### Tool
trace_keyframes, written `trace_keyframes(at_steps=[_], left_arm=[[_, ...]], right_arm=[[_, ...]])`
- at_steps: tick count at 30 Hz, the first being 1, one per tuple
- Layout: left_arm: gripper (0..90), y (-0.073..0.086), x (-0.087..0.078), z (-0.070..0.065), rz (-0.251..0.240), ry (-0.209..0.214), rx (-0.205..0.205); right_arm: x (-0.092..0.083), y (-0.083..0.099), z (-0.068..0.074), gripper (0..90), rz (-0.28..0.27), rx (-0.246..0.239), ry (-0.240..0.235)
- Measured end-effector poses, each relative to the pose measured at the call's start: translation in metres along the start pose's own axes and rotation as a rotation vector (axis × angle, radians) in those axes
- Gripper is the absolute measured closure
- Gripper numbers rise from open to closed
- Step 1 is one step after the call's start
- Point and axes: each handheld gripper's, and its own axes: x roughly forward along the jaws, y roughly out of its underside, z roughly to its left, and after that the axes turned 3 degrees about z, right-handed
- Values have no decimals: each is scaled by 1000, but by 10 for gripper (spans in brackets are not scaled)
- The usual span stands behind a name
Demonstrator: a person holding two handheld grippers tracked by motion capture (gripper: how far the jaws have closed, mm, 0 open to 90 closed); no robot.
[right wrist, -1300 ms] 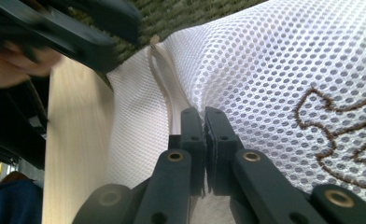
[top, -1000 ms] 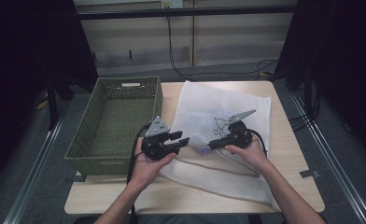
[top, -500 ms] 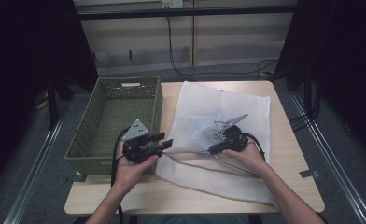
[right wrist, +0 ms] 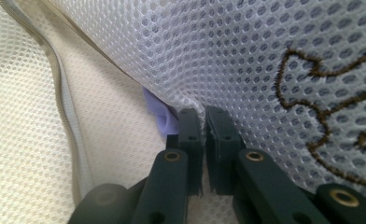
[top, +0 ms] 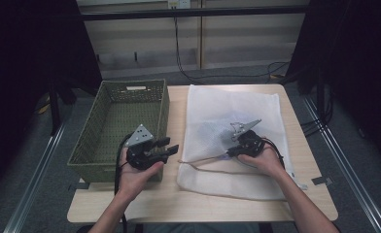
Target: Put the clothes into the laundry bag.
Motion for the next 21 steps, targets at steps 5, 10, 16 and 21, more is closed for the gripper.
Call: trace_keyframes(at_steps=[5, 10, 16, 21], left_arm=[[531, 2, -7, 1, -2, -14, 8], [514, 6, -11, 3, -22, -34, 3], [505, 8, -8, 2, -12, -29, 3], [497, 11, -8, 0, -11, -28, 9]], right_arm=[[-12, 0, 10, 766, -29, 34, -42], [-20, 15, 20, 728, -51, 80, -49], [-19, 30, 28, 721, -40, 85, -47], [-15, 34, 26, 789, -26, 79, -35]])
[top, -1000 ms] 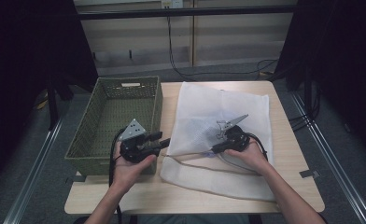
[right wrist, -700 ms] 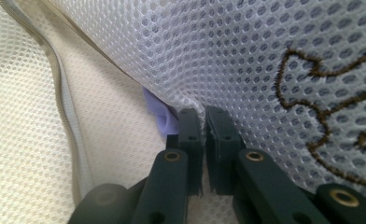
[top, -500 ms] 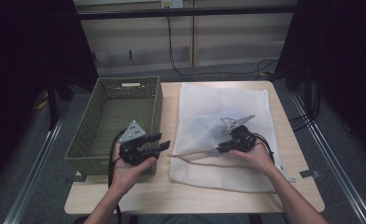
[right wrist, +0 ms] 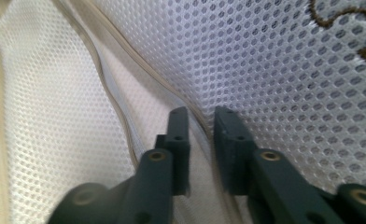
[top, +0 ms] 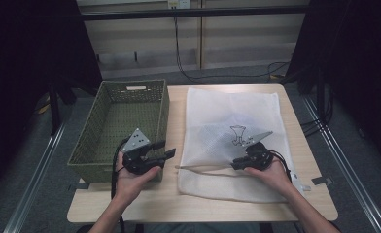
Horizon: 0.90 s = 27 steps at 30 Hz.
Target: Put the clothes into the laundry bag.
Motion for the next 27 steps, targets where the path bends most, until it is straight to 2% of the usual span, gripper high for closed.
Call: trace_keyframes(at_steps=[3, 7, 9, 12, 14, 19, 22, 25, 27], left_arm=[[487, 2, -1, 1, 6, -1, -3], [478, 5, -2, 2, 13, -8, -4], [465, 6, -4, 2, 11, -16, -1], [444, 6, -7, 2, 23, -27, 44], [429, 8, -9, 3, 7, -26, 23], [369, 14, -15, 2, -18, -40, 11], [320, 16, -18, 4, -27, -57, -25], [316, 17, -22, 7, -40, -66, -62], [312, 17, -26, 7, -41, -65, -63]], right_arm=[[4, 3, 1, 859, 7, -32, 6], [2, 3, 0, 856, 0, -20, -1], [-5, 3, 0, 837, -50, 5, -25], [-14, 5, 2, 792, -107, 1, -25], [-17, 6, 1, 749, -140, 12, -24], [-33, 6, 7, 708, -248, 23, -32], [-44, 7, 10, 675, -317, 31, -36], [-51, 6, 10, 611, -336, 30, -16], [-55, 6, 11, 604, -364, 37, -20]])
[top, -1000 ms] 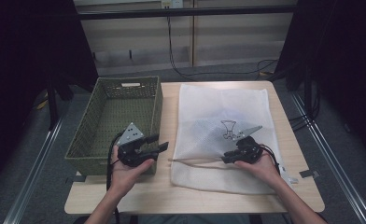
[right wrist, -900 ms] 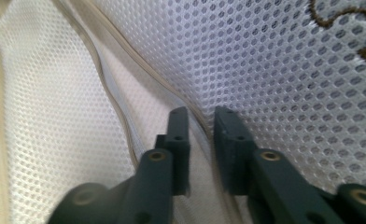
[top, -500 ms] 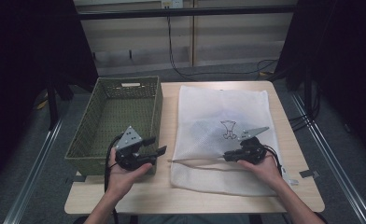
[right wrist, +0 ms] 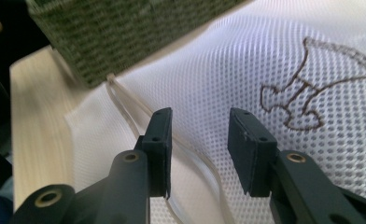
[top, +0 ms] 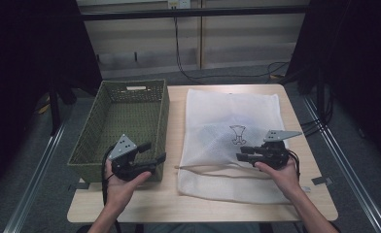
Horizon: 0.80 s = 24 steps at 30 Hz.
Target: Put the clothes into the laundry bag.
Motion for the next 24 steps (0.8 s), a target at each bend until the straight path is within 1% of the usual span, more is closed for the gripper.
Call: trace_keyframes(at_steps=[2, 4, 5, 7, 9, 10, 12, 14, 15, 16, 17, 18, 20, 21, 22, 23, 24], left_arm=[[303, 2, -6, 0, 4, -8, 12], [291, 5, -14, 1, -1, -27, 21], [283, 6, -17, 1, 0, -27, 19], [266, 10, -24, 3, 8, -42, 11], [257, 16, -32, 2, 19, -73, 5], [256, 18, -35, 1, 12, -79, 6], [247, 22, -41, 0, 10, -78, 9], [245, 25, -43, 0, 13, -64, 11], [244, 28, -45, 1, 16, -74, 7], [244, 29, -46, 2, 19, -80, 2], [245, 31, -49, 3, 18, -86, -12], [244, 33, -50, 5, 15, -85, -20], [244, 35, -53, 7, 14, -109, -34], [245, 37, -55, 7, 4, -118, -42], [245, 39, -56, 9, 3, -122, -50], [245, 41, -57, 9, -5, -123, -50], [246, 43, -59, 10, -5, -124, -37]], right_arm=[[-5, -1, 2, 564, -29, 9, 11], [-10, -3, 3, 533, -56, 21, 24], [-13, -3, 4, 523, -63, 22, 26], [-19, 0, 5, 516, -68, 30, 19], [-24, 3, 8, 500, -72, 39, 14], [-28, 5, 10, 491, -77, 36, 33], [-34, 9, 12, 477, -95, 45, 43], [-40, 12, 13, 452, -101, 55, 52], [-43, 14, 14, 424, -103, 60, 59], [-47, 18, 15, 416, -121, 74, 56], [-50, 21, 16, 416, -127, 74, 57], [-53, 24, 17, 410, -130, 78, 68], [-57, 28, 17, 405, -129, 82, 85], [-60, 30, 17, 399, -133, 87, 102], [-62, 33, 16, 392, -137, 97, 112], [-65, 35, 14, 385, -136, 105, 119], [-68, 36, 12, 386, -134, 103, 125]])
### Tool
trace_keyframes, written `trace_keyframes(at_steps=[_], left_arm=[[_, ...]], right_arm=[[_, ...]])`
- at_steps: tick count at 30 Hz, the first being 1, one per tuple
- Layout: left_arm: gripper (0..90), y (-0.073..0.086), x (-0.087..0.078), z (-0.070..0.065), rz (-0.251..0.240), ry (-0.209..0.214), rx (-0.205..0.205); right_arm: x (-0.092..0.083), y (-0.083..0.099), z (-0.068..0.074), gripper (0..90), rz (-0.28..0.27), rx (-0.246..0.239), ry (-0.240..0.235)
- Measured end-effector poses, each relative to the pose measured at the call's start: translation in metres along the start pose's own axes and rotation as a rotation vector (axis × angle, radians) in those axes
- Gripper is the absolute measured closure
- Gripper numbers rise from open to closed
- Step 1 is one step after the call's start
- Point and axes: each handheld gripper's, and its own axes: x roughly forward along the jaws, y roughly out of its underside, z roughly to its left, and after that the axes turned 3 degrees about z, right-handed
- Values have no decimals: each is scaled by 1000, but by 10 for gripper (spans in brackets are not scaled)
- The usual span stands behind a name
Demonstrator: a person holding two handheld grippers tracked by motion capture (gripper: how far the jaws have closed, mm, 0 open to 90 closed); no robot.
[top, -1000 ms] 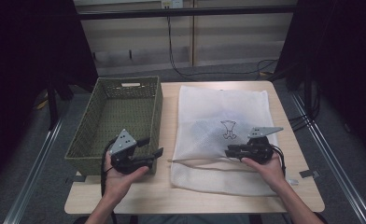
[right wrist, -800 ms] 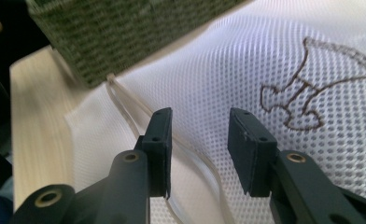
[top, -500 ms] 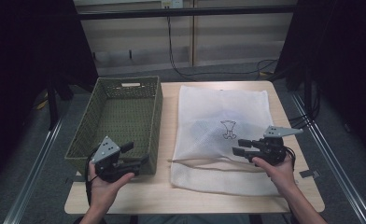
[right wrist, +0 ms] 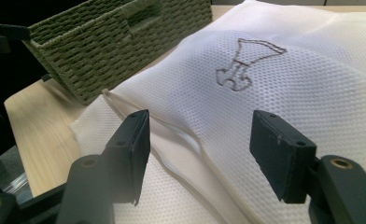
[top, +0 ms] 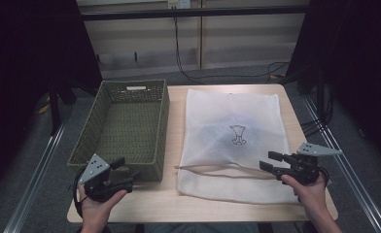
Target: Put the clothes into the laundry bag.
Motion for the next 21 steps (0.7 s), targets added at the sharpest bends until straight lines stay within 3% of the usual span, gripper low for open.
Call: trace_keyframes(at_steps=[6, 10, 13, 15, 18, 21], left_arm=[[248, 8, -14, 2, -51, -49, 1], [246, 12, -18, 6, -89, -58, -23], [265, 15, -22, 7, -100, -57, 10], [261, 16, -22, 6, -103, -75, -2], [261, 16, -23, 5, -102, -91, 3], [253, 16, -22, 6, -111, -97, -16]], right_arm=[[-16, 11, -6, 391, -42, 12, 69], [-20, 15, -7, 405, -74, 5, 101], [-21, 16, -6, 394, -83, -4, 93], [-20, 17, -6, 393, -83, -4, 66], [-17, 17, -7, 394, -74, -15, 68], [-17, 17, -8, 389, -77, -12, 66]])
